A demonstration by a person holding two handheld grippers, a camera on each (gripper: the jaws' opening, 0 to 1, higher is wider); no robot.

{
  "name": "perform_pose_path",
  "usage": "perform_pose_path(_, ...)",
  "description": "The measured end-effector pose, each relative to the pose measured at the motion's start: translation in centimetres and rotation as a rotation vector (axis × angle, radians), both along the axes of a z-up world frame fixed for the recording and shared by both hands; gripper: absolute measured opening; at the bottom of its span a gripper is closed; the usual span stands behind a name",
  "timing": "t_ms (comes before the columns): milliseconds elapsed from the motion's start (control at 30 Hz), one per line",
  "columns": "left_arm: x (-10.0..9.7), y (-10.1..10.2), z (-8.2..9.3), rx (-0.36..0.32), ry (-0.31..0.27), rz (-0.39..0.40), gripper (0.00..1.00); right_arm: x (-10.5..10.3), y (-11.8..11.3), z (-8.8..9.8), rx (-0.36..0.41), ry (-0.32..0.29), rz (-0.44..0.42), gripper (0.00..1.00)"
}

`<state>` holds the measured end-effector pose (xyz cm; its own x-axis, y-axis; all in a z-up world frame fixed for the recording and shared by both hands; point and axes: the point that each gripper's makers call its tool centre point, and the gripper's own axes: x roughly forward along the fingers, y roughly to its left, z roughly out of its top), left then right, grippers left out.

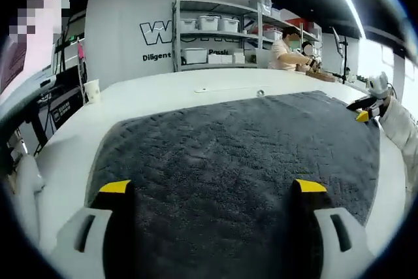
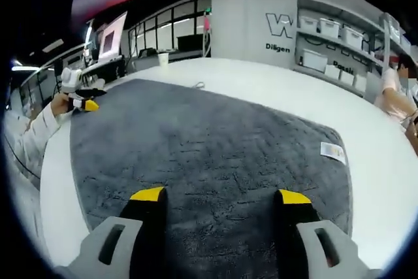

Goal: Open the folded towel by lifting each exposed corner and separating the folded layers until the towel lies flat within the target outline without major curled edges

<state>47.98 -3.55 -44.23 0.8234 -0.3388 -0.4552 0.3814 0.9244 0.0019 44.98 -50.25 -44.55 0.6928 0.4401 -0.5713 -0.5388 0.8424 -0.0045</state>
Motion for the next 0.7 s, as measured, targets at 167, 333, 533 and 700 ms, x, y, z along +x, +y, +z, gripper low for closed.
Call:
perform_pose_path(167,-0.18,-0.02,-0.03,0.005,0.002,-0.004,0.99,-0.2,0.1,-0.01,-0.006,0.005,0.015,0.66)
perform_pose_path(333,-0.44,-0.01,-0.05,0.01,0.009,-0.01,0.99,-0.42,0.08,-0.04,-0.013,0.015,0.04,0.67)
perform_pose_path(533,-0.58,0.01,-0.06,0.013,0.013,-0.016,0.99,-0.73,0.07,-0.02,-0.02,0.026,0.056,0.68)
perform_pose_path(700,-0.62,-0.02,-0.02,0.013,0.012,-0.014,0.99,-0.69,0.05,0.02,-0.022,0.028,0.045,0.68)
